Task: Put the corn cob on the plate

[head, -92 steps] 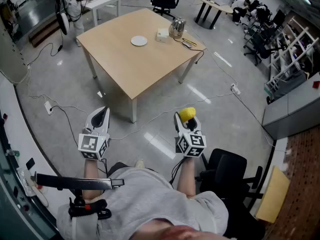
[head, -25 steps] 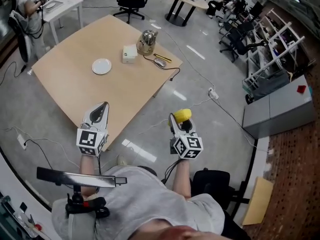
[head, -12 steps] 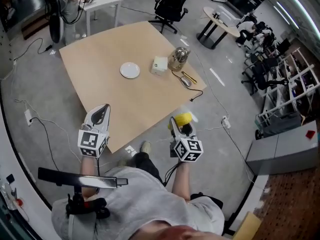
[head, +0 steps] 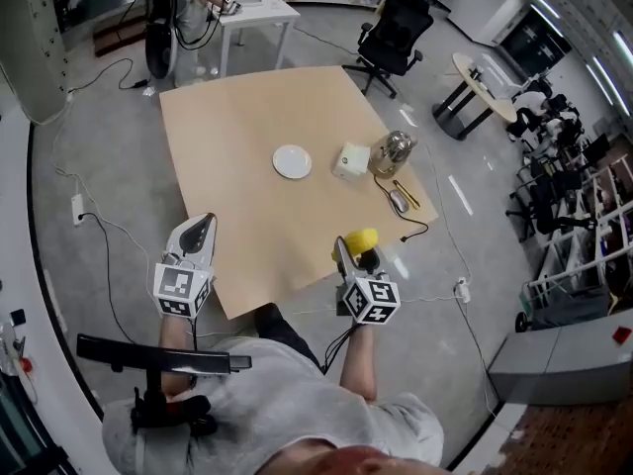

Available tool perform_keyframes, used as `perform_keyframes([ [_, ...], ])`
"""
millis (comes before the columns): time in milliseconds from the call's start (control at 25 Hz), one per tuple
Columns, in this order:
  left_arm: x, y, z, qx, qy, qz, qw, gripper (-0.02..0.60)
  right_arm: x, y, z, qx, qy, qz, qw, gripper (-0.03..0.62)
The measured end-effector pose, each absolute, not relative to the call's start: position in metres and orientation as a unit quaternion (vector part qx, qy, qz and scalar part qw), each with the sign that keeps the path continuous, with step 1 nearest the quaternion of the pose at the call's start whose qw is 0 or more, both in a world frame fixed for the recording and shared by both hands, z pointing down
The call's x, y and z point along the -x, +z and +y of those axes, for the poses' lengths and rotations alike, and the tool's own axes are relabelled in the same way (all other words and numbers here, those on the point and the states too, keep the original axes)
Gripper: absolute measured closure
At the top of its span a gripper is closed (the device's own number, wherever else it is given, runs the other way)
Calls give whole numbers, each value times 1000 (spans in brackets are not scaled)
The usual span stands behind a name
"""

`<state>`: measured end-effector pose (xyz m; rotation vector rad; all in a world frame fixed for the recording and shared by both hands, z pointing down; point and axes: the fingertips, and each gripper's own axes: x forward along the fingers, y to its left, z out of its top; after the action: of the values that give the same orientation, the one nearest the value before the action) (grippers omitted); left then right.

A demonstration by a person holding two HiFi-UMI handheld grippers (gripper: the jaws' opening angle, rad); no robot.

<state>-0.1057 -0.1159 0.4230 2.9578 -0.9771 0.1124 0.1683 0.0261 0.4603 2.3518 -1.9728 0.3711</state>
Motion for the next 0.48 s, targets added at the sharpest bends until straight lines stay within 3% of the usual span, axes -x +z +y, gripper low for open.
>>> perform_keyframes([
  [480,77,434,-162,-933,71,-352,38,561,-208,479,-52,-726,151,-669,38,332],
])
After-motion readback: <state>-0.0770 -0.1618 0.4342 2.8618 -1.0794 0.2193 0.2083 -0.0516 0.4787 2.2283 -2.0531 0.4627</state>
